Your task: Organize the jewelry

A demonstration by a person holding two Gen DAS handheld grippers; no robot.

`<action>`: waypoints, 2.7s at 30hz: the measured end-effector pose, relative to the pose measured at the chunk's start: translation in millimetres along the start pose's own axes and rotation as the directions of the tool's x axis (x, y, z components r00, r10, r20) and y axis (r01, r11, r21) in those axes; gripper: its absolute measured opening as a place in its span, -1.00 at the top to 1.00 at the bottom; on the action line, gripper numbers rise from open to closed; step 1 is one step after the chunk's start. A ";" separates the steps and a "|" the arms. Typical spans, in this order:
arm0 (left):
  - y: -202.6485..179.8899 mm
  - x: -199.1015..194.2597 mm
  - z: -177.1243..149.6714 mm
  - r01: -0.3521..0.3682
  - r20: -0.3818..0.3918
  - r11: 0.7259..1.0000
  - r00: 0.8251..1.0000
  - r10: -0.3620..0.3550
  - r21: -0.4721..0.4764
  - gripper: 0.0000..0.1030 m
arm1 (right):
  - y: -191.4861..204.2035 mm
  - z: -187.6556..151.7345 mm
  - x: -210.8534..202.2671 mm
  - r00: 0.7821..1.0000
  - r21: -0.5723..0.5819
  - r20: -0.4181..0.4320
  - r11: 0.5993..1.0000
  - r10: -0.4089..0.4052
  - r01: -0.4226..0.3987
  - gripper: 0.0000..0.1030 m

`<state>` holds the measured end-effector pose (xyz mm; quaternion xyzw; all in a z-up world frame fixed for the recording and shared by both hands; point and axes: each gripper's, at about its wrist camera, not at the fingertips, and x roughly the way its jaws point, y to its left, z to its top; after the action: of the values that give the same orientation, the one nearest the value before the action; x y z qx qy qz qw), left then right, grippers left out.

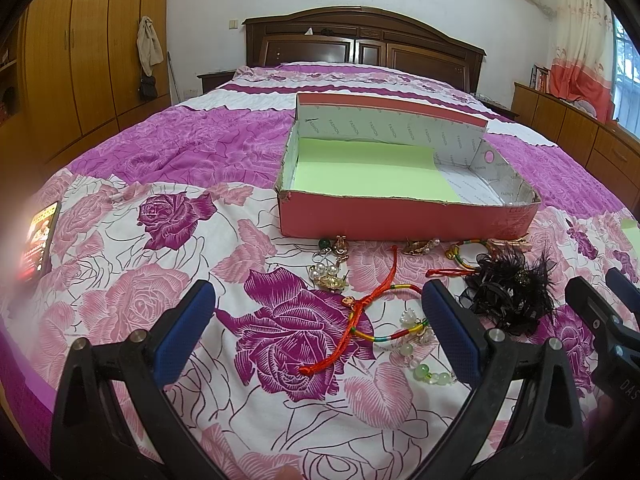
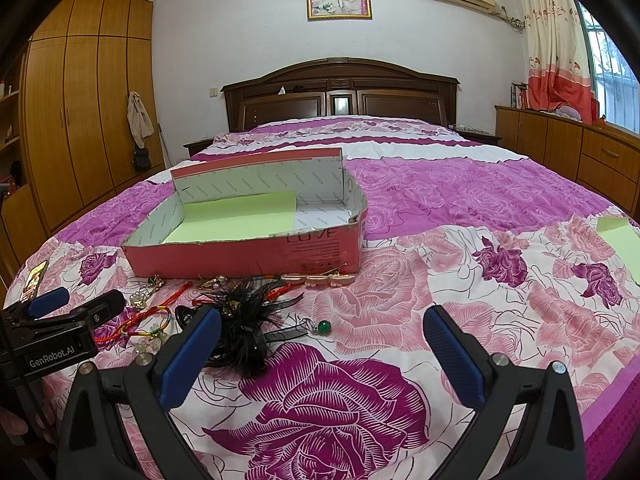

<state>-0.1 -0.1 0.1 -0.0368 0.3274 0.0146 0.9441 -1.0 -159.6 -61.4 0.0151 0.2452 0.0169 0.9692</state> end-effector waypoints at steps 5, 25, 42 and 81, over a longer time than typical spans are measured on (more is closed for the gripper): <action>0.0 -0.1 0.0 0.000 0.001 1.000 1.000 0.000 0.000 -0.87 | 0.0 0.0 -0.2 1.000 0.000 0.000 1.000 0.000 0.000 -1.00; 0.0 -0.1 -0.1 0.000 0.003 1.000 1.000 0.000 0.000 -0.87 | -0.1 -0.1 -0.9 1.000 -0.001 0.003 1.000 0.000 0.000 -1.00; 0.0 0.1 0.0 0.000 0.004 1.000 1.000 0.000 0.001 -0.87 | 0.1 0.0 -1.6 1.000 -0.001 0.004 1.000 0.000 0.000 -1.00; -9.9 48.9 11.4 0.136 -0.297 0.990 0.947 -0.121 0.031 0.42 | -5.4 23.0 0.6 0.989 0.036 -0.128 0.997 0.079 -0.075 -1.00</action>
<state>45.9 -8.9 -20.7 -0.0355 0.4613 -0.0610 0.8844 10.6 -165.5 -41.6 0.0386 0.3070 0.0513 0.9496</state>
